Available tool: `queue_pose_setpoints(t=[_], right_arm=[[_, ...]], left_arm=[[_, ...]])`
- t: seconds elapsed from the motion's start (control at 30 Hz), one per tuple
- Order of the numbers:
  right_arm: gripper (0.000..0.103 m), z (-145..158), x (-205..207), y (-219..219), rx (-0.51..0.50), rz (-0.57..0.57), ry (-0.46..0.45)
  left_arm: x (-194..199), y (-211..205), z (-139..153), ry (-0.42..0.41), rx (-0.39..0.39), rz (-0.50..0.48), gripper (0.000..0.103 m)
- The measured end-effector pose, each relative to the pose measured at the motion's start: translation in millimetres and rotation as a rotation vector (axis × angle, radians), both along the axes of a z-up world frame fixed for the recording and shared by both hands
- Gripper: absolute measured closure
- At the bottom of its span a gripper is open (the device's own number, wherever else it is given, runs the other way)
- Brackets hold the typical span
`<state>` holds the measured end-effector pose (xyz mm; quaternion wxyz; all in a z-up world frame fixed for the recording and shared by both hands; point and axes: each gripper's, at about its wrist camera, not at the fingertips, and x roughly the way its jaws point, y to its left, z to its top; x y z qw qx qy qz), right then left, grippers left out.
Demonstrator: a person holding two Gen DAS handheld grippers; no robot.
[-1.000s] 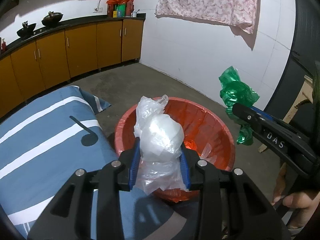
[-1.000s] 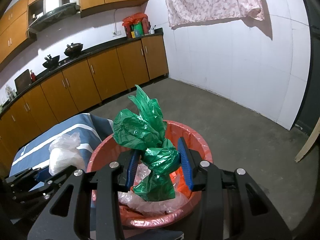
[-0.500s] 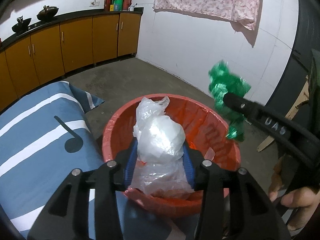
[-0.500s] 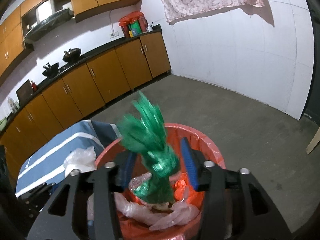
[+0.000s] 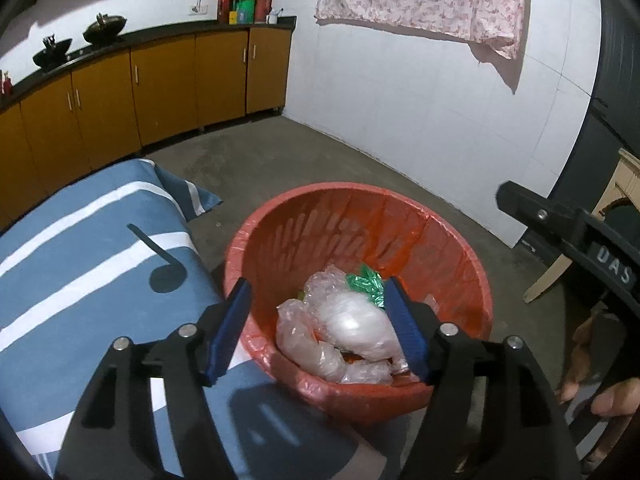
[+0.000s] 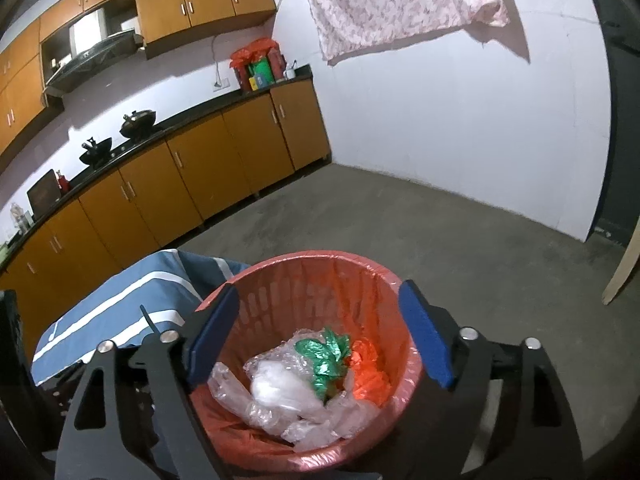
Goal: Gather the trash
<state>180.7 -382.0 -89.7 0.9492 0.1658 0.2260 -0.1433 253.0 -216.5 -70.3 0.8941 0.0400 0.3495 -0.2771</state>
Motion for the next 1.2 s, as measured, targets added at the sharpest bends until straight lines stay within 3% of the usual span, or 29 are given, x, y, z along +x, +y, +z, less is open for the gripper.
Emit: queue_pose_setpoints(t=[0.2, 0.57, 0.93, 1.2], right_arm=[[0.003, 15, -30, 16, -0.082, -0.037, -0.042], [0.002, 25, -85, 60, -0.165, 0.033, -0.058], [0.002, 25, -129, 102, -0.171, 0.139, -0.064], [0.002, 14, -154, 144, -0.253, 0.218, -0.031]], left_arm=[[-24, 18, 16, -0.087, 0.033, 0.045, 0.022], [-89, 61, 46, -0.24, 0.106, 0.149, 0.005], [-156, 139, 60, -0.288, 0.148, 0.354, 0.004], [-207, 195, 61, -0.334, 0.168, 0.476, 0.004]])
